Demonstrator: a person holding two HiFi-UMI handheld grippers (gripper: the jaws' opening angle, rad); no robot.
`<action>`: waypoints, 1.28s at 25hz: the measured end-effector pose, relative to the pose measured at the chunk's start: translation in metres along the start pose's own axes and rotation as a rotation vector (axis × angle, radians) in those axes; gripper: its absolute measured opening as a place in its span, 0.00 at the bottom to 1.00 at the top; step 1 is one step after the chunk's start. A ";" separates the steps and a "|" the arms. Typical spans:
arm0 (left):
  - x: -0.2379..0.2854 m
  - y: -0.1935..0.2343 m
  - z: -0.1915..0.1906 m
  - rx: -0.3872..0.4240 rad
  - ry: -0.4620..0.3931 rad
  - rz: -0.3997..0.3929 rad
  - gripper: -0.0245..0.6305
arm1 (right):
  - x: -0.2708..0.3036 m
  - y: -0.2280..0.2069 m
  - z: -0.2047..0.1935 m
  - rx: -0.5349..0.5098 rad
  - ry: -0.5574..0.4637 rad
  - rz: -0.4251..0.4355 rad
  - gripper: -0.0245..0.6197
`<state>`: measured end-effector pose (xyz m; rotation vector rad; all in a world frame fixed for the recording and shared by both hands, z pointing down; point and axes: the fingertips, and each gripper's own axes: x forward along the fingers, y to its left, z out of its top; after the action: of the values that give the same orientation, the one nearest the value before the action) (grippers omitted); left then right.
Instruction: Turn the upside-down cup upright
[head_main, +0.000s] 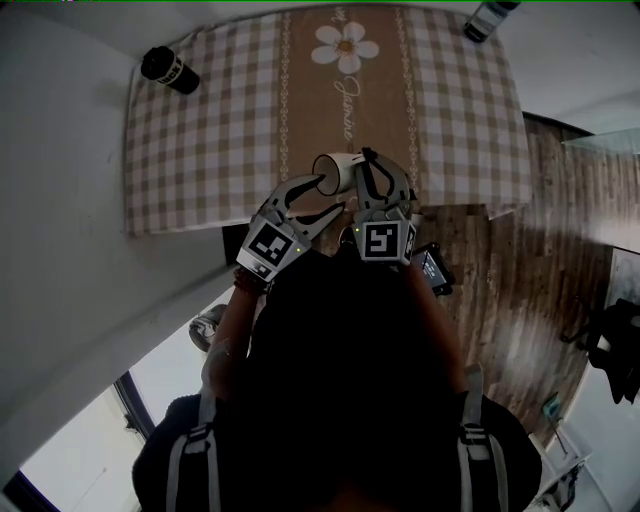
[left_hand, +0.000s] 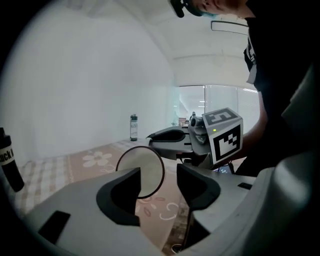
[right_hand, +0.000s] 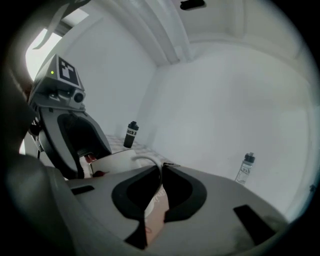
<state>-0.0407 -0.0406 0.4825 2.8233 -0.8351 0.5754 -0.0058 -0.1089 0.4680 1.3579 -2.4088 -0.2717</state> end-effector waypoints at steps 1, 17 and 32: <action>0.001 -0.002 -0.002 0.008 0.011 -0.006 0.35 | -0.001 0.001 0.000 -0.006 0.000 0.002 0.08; 0.012 -0.019 -0.020 0.103 0.087 -0.068 0.09 | -0.003 0.011 0.002 -0.200 0.015 0.012 0.08; 0.022 -0.013 -0.031 0.091 0.116 -0.074 0.09 | 0.004 0.021 0.005 -0.322 0.029 0.022 0.08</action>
<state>-0.0266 -0.0331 0.5193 2.8551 -0.6979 0.7759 -0.0263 -0.1019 0.4712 1.1801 -2.2350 -0.6002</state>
